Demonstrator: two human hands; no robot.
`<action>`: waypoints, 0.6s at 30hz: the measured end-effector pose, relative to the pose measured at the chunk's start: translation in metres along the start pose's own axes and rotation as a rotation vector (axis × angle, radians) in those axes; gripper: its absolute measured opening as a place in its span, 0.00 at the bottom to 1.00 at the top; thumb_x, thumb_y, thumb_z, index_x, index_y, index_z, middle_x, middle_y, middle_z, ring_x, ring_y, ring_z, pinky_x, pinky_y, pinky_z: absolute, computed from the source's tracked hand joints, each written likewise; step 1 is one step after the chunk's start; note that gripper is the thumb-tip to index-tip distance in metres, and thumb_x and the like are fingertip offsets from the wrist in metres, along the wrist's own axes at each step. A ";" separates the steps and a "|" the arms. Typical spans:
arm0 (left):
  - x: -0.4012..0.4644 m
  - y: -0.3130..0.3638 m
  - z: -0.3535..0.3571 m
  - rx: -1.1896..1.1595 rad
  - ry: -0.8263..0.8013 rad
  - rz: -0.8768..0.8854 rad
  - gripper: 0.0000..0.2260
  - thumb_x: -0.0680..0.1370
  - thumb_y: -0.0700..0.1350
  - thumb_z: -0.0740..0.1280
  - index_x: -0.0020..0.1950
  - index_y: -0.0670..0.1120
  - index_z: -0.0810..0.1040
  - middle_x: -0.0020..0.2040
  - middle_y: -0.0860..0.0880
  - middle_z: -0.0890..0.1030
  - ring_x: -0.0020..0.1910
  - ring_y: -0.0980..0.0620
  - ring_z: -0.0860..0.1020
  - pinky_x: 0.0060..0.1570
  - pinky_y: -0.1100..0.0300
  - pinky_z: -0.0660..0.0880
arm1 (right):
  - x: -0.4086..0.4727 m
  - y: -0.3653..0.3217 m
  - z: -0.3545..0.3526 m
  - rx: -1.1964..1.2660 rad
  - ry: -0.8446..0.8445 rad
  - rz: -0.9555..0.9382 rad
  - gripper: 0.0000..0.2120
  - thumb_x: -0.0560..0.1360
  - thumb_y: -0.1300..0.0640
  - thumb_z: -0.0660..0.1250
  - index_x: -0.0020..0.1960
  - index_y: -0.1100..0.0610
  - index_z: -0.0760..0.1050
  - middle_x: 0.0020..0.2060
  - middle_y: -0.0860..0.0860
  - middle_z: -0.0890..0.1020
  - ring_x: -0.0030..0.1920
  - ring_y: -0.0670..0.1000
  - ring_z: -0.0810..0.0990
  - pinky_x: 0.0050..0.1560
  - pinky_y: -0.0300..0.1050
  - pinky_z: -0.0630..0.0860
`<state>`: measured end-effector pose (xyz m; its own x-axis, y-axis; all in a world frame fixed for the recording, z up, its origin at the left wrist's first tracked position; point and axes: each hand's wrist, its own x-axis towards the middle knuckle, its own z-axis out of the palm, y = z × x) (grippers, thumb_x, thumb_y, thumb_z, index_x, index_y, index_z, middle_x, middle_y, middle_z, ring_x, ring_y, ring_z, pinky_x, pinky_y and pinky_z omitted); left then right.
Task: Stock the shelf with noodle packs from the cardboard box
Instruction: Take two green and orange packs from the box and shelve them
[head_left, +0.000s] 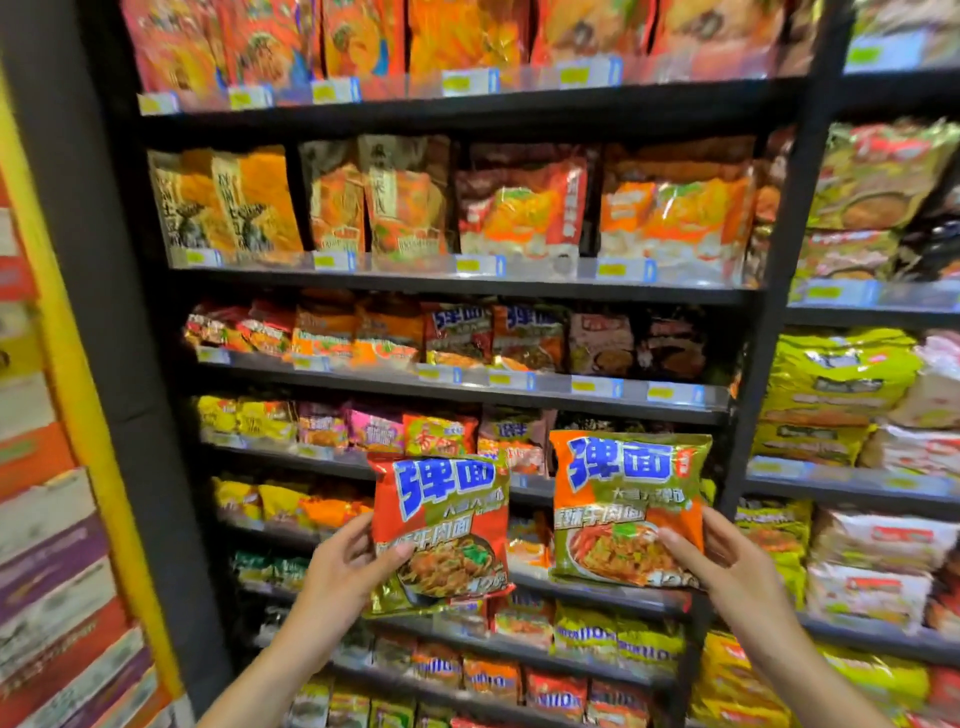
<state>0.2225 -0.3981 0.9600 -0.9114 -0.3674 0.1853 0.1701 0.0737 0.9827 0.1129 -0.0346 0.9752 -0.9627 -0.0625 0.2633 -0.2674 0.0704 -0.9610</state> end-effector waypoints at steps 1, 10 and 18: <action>0.008 0.002 -0.012 -0.006 -0.002 -0.002 0.30 0.64 0.57 0.80 0.64 0.53 0.76 0.55 0.53 0.85 0.54 0.53 0.84 0.54 0.54 0.79 | 0.002 -0.002 0.011 0.016 0.006 0.001 0.30 0.64 0.42 0.76 0.65 0.48 0.78 0.56 0.43 0.85 0.58 0.47 0.82 0.64 0.55 0.77; 0.078 0.015 -0.049 -0.004 -0.040 0.072 0.15 0.74 0.48 0.74 0.58 0.60 0.77 0.50 0.58 0.85 0.43 0.60 0.84 0.46 0.62 0.75 | 0.012 -0.025 0.071 0.071 0.093 -0.026 0.14 0.72 0.56 0.73 0.52 0.40 0.77 0.45 0.36 0.86 0.45 0.36 0.83 0.46 0.38 0.75; 0.149 0.003 -0.050 -0.019 -0.071 0.099 0.16 0.72 0.48 0.75 0.59 0.57 0.79 0.53 0.60 0.85 0.54 0.62 0.81 0.57 0.59 0.73 | 0.061 -0.016 0.092 0.022 0.122 -0.030 0.18 0.72 0.55 0.74 0.61 0.46 0.79 0.51 0.41 0.86 0.50 0.40 0.84 0.52 0.44 0.78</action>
<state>0.1060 -0.4993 0.9906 -0.9140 -0.2928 0.2808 0.2667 0.0880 0.9598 0.0624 -0.1310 0.9993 -0.9526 0.0578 0.2987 -0.2962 0.0482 -0.9539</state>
